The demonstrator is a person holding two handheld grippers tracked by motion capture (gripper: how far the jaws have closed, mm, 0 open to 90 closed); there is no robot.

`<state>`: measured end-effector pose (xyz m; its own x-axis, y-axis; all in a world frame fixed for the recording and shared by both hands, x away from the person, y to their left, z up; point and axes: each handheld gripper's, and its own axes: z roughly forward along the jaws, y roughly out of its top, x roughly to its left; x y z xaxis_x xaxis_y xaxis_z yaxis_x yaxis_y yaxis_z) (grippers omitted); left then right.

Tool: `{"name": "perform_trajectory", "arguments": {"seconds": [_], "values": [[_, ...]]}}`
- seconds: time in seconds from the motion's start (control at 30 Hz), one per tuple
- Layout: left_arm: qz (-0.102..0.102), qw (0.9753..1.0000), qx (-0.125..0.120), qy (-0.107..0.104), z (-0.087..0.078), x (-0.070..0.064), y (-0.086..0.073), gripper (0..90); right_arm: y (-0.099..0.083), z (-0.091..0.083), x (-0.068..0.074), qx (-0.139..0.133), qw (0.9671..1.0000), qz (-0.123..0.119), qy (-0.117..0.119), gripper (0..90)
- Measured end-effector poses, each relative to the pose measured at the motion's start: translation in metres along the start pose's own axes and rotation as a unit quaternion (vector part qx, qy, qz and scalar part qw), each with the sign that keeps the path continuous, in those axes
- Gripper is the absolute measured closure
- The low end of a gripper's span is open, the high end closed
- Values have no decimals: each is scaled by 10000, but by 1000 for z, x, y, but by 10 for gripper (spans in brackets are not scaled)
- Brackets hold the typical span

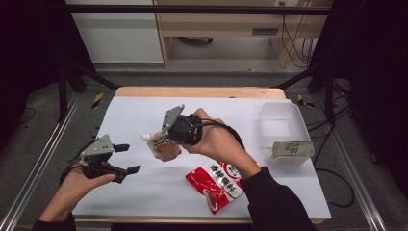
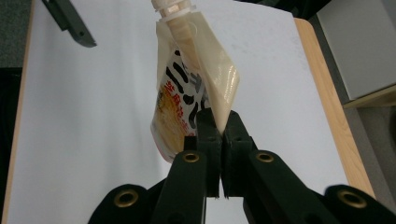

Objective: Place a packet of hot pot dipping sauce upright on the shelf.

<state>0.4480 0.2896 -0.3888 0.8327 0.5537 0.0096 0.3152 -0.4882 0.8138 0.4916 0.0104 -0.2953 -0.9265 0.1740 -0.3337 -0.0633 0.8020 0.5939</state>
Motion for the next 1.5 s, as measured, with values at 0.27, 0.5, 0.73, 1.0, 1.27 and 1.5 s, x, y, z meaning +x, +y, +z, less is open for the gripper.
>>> {"name": "perform_trajectory", "arguments": {"seconds": [0.27, 0.5, 0.73, 1.0, 1.27, 1.5], "values": [[-153, 9995, 263, 119, 27, -4, -25, 89, -20, -19, -15, 7, 9999, 63, -137, 884], [-190, 9988, 285, 354, 32, -3, -35, 79, -40, -39, -25, 59, 9996, 175, -230, 884], [-336, 9975, 178, 589, 33, 1, -44, 79, -58, -60, -34, 116, 9989, 259, -377, 884], [-362, 9969, 214, 662, 35, 2, -49, 79, -77, -86, -43, 124, 9982, 255, -536, 883], [-357, 9968, 244, 665, 37, 2, -50, 78, -98, -107, -55, 129, 9967, 444, -670, 883], [-374, 9967, 229, 677, 36, 4, -51, 78, -113, -124, -64, 100, 9952, 535, -817, 883]]}}
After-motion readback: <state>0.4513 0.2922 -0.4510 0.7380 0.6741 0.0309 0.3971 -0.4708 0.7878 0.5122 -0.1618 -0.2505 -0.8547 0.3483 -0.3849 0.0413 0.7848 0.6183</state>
